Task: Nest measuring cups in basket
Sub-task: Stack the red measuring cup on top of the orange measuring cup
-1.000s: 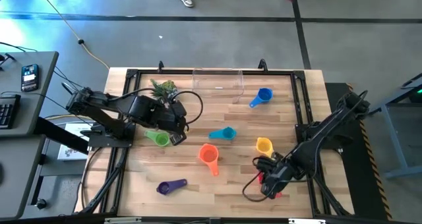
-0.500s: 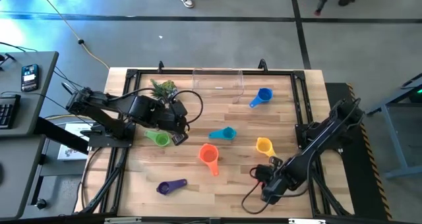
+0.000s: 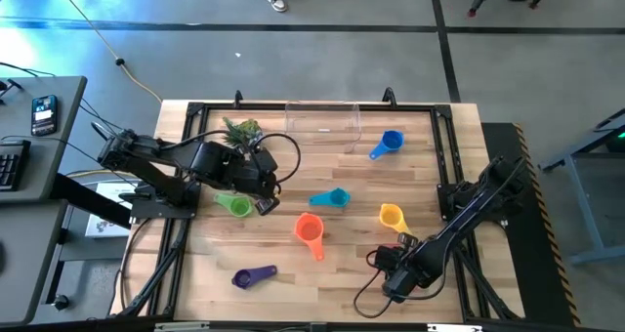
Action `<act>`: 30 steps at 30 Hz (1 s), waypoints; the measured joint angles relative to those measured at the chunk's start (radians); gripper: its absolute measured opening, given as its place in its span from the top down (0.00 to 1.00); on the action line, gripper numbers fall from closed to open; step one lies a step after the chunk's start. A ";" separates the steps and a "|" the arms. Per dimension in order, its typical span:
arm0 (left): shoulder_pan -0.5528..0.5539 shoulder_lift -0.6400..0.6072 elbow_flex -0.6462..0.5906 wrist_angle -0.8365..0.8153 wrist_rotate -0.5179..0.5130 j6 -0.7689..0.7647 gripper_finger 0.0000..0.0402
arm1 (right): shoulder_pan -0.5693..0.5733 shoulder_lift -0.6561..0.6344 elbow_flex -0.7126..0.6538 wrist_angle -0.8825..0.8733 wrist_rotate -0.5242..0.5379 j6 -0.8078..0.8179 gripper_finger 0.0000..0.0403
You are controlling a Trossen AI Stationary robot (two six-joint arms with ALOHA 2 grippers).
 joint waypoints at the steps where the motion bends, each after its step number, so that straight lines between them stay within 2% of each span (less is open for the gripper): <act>1: 0.000 0.000 0.000 0.000 0.000 0.000 0.78 | 0.000 0.003 0.000 0.000 -0.003 0.001 0.68; 5: 0.000 0.000 0.000 0.000 0.000 0.000 0.78 | 0.000 0.006 0.000 0.000 -0.012 0.017 0.77; 11: 0.000 0.000 0.000 0.000 0.010 0.000 0.78 | -0.001 0.006 0.000 0.001 -0.030 0.017 0.97; 19: -0.007 0.000 0.000 -0.001 0.033 0.001 0.78 | -0.010 0.006 0.019 -0.006 -0.035 0.100 0.99; 30: -0.084 0.000 0.000 -0.001 0.035 -0.008 0.78 | -0.096 0.006 0.204 -0.112 0.074 0.106 1.00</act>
